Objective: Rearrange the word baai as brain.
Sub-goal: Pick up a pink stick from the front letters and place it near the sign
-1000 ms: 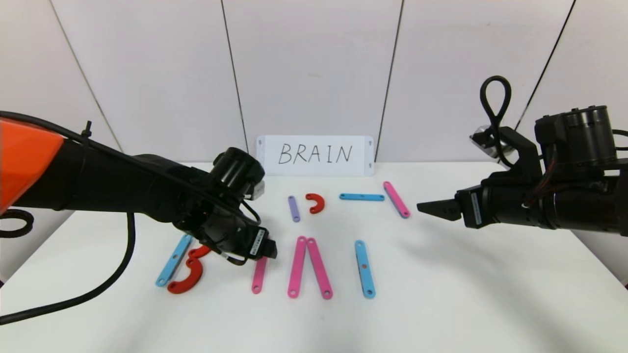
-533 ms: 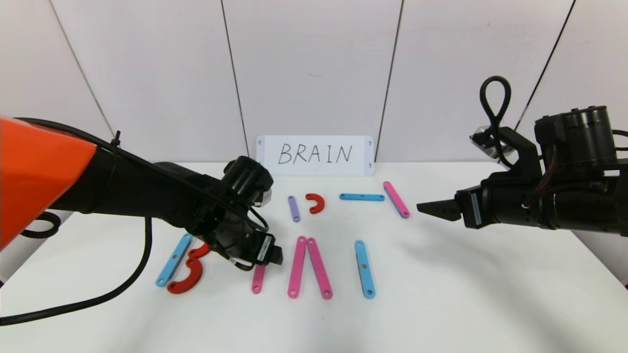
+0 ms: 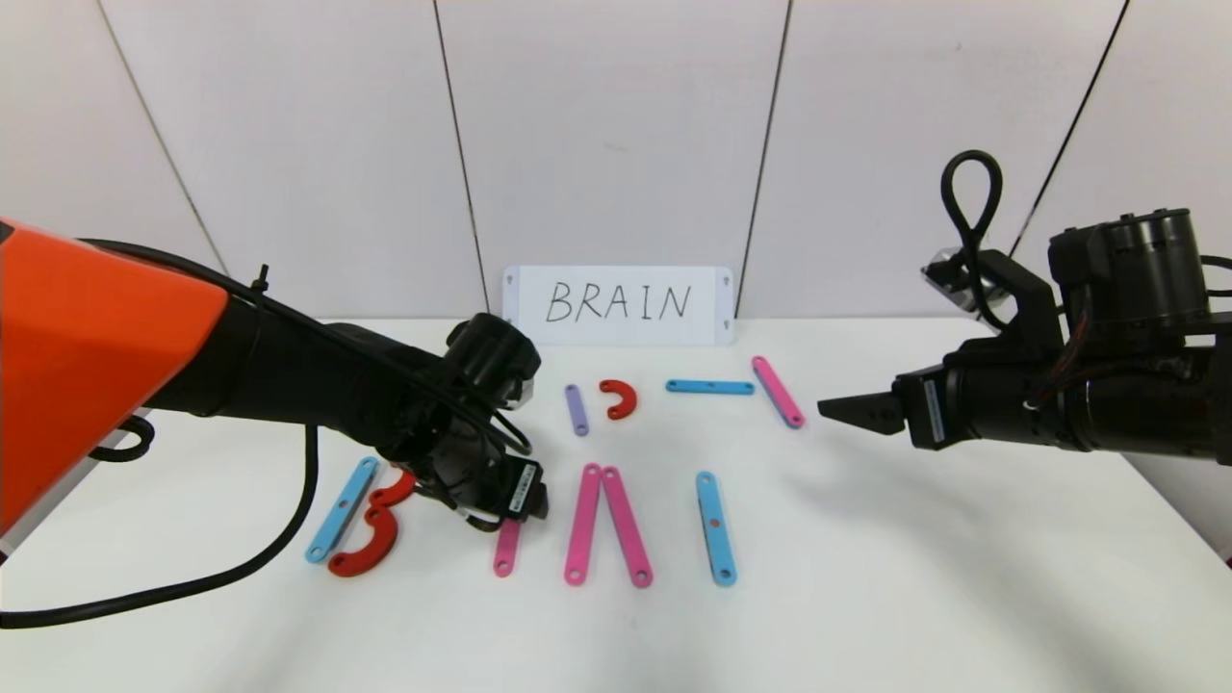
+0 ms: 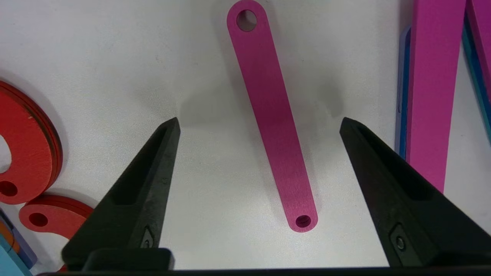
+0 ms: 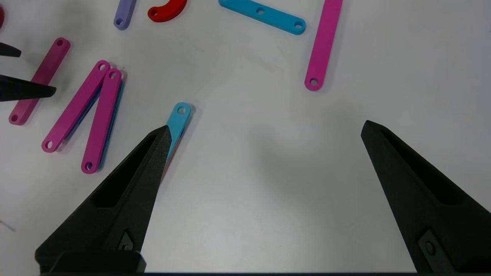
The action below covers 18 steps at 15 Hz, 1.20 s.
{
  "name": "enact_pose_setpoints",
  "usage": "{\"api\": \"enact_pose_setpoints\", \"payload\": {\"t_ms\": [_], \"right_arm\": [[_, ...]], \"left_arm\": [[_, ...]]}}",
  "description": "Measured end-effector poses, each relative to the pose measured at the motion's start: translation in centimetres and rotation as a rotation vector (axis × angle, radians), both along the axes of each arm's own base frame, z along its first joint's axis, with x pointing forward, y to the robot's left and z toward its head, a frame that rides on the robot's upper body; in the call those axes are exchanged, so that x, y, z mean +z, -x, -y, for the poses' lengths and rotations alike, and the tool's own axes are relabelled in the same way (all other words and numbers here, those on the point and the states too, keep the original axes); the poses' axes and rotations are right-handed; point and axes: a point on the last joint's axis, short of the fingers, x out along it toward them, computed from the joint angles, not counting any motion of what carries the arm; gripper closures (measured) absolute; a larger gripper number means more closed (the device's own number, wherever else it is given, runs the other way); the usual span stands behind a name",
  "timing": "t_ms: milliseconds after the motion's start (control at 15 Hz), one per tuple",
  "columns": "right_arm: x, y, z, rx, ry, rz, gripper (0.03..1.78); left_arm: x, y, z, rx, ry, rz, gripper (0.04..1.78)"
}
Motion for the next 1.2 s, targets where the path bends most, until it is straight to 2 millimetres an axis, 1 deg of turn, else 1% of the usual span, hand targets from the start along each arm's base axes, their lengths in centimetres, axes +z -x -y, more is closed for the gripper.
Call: {"api": "enact_pose_setpoints", "payload": {"t_ms": [67,333,467,533,733,867,1000,1200], "right_arm": [[0.0,0.0,0.0,0.0,0.0,-0.001,0.08],[0.0,0.0,0.0,0.0,0.0,-0.001,0.08],[0.0,0.0,0.0,0.0,0.0,-0.001,0.08],[0.0,0.0,0.0,0.0,0.0,-0.001,0.08],[0.0,0.0,0.0,0.001,0.0,-0.001,0.08],[-0.1,0.1,-0.1,0.003,0.002,-0.004,0.08],[-0.1,0.1,-0.1,0.004,0.002,-0.004,0.08],[-0.2,0.1,-0.1,0.006,0.003,-0.007,0.08]], "left_arm": [[-0.1,0.0,0.0,0.001,-0.002,-0.002,0.55],[-0.5,-0.2,0.1,0.0,-0.007,-0.009,1.29],[-0.6,-0.3,0.1,0.001,-0.008,-0.011,1.51],[-0.6,-0.3,0.1,0.001,-0.008,-0.011,1.54],[-0.6,-0.3,0.1,0.003,-0.008,-0.012,1.54],[-0.1,-0.6,0.0,0.018,0.0,0.002,1.54],[1.2,-1.8,-0.5,0.071,0.041,0.048,1.54],[4.0,-4.3,-1.5,0.194,0.124,0.12,1.54]]}}
